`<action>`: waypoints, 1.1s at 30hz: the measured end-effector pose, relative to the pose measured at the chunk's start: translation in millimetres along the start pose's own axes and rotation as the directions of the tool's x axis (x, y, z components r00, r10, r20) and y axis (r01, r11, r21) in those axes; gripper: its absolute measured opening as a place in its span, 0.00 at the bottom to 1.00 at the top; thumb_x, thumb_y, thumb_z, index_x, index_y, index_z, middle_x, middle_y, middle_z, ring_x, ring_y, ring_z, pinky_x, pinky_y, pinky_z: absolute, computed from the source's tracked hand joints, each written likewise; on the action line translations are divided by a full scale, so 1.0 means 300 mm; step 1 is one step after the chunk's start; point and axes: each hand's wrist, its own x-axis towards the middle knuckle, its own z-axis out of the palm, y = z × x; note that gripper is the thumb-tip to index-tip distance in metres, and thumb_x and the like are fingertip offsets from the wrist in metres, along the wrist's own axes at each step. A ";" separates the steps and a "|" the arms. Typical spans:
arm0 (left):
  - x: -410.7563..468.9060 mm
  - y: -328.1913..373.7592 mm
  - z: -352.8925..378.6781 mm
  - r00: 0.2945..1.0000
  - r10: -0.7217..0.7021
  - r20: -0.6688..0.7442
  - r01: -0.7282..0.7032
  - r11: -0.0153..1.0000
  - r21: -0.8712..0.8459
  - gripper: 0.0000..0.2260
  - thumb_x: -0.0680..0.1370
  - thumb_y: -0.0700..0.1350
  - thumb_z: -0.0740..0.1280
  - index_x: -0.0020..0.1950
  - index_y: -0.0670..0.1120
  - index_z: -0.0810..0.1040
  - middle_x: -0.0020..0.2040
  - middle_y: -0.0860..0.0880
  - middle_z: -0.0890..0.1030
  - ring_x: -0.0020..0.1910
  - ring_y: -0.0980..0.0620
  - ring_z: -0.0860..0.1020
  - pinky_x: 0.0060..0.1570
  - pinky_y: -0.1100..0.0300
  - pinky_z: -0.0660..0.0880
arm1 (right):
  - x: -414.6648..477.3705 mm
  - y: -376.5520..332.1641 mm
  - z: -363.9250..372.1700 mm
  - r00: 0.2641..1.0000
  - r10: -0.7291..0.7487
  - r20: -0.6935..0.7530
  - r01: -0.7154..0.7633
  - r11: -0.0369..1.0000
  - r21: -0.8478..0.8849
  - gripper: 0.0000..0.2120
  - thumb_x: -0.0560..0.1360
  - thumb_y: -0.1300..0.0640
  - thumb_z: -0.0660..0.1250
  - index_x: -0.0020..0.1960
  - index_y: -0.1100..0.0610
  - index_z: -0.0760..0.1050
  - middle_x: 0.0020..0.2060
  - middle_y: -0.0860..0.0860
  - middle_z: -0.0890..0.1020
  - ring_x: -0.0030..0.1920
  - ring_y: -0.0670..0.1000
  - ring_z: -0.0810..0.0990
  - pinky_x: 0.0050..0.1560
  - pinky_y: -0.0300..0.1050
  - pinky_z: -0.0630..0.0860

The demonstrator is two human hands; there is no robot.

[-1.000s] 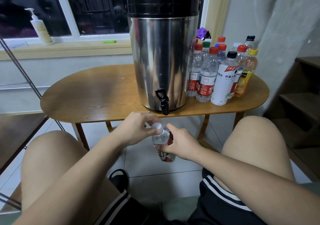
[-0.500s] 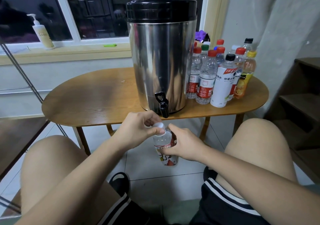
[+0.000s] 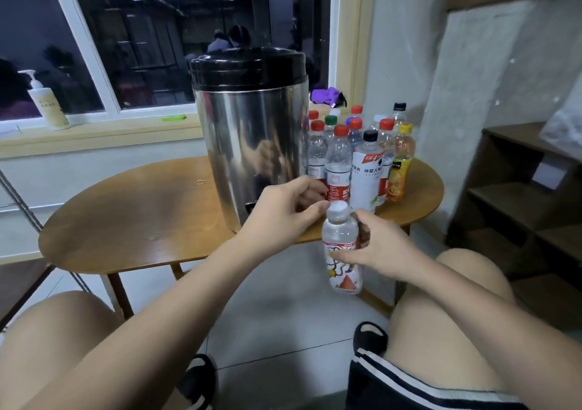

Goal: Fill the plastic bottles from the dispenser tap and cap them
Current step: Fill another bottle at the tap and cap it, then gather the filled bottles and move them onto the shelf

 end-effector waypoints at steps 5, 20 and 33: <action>0.206 -0.001 0.164 0.992 -0.103 -0.069 0.100 0.994 -0.047 0.12 0.80 0.47 0.74 0.64 0.53 0.82 0.52 0.55 0.87 0.51 0.58 0.85 0.58 0.50 0.84 | 0.024 0.079 -0.151 0.989 0.062 -0.132 -0.067 0.997 -0.034 0.31 0.66 0.36 0.84 0.62 0.45 0.77 0.58 0.40 0.85 0.56 0.43 0.84 0.56 0.47 0.83; 0.615 0.048 0.381 1.000 -0.001 -0.003 0.002 0.960 0.280 0.36 0.74 0.50 0.82 0.77 0.46 0.71 0.69 0.47 0.78 0.65 0.46 0.79 0.60 0.49 0.81 | 0.039 0.142 -0.317 0.953 0.153 -0.262 -0.165 0.986 -0.025 0.22 0.68 0.39 0.84 0.48 0.44 0.74 0.45 0.40 0.84 0.45 0.37 0.81 0.38 0.35 0.70; 0.524 0.027 0.423 0.989 0.149 -0.004 -0.136 0.909 0.393 0.42 0.71 0.55 0.81 0.78 0.55 0.61 0.67 0.48 0.81 0.59 0.45 0.80 0.48 0.52 0.80 | 0.002 0.181 -0.381 0.940 0.184 -0.288 -0.197 0.980 -0.019 0.26 0.68 0.35 0.83 0.57 0.45 0.77 0.52 0.40 0.86 0.52 0.41 0.85 0.49 0.45 0.82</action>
